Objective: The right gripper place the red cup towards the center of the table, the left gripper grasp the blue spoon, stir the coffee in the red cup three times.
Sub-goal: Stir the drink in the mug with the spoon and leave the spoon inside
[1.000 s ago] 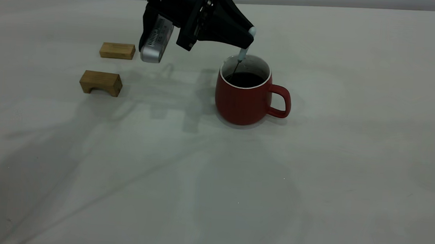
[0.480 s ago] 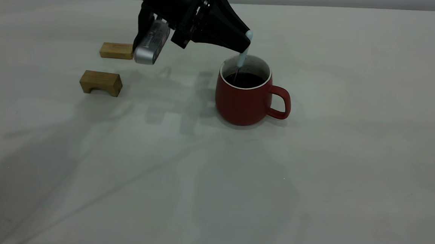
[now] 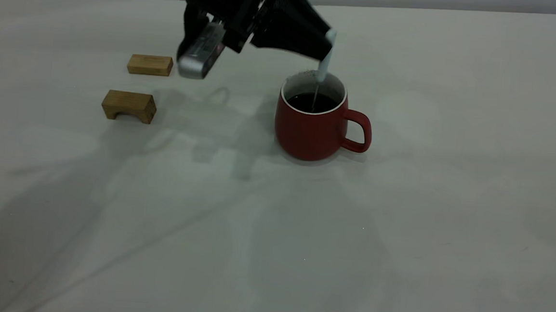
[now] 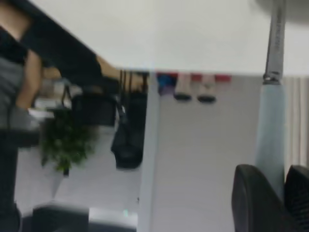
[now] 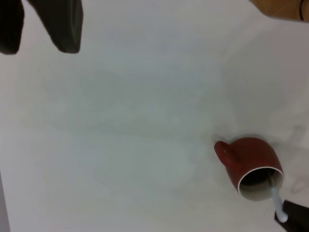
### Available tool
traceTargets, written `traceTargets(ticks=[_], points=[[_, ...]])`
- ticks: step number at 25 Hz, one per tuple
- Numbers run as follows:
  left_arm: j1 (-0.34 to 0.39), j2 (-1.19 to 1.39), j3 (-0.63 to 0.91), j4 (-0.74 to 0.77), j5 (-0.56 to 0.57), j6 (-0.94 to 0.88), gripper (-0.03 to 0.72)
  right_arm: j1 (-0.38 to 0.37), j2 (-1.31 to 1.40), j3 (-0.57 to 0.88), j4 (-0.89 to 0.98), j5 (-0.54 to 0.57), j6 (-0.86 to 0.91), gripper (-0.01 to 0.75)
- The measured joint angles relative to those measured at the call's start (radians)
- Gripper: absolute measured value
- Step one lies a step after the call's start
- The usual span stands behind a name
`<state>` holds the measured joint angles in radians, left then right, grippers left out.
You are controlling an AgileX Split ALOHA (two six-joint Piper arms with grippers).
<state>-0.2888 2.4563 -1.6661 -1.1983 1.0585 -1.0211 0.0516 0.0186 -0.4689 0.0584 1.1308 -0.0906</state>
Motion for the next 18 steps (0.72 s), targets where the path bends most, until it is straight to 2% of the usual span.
traceTargets(ticks=[2,7,18], points=[[0.003,0.000,-0.015,0.053,-0.022,-0.009,0.175,0.000,0.000,0.000,0.000,0.000,0.000,0.240],[0.002,0.006,-0.018,0.065,-0.114,0.026,0.175,0.000,0.000,0.000,0.000,0.000,0.000,0.240],[-0.032,0.018,-0.019,0.066,-0.096,0.026,0.175,0.000,0.000,0.000,0.000,0.000,0.000,0.240]])
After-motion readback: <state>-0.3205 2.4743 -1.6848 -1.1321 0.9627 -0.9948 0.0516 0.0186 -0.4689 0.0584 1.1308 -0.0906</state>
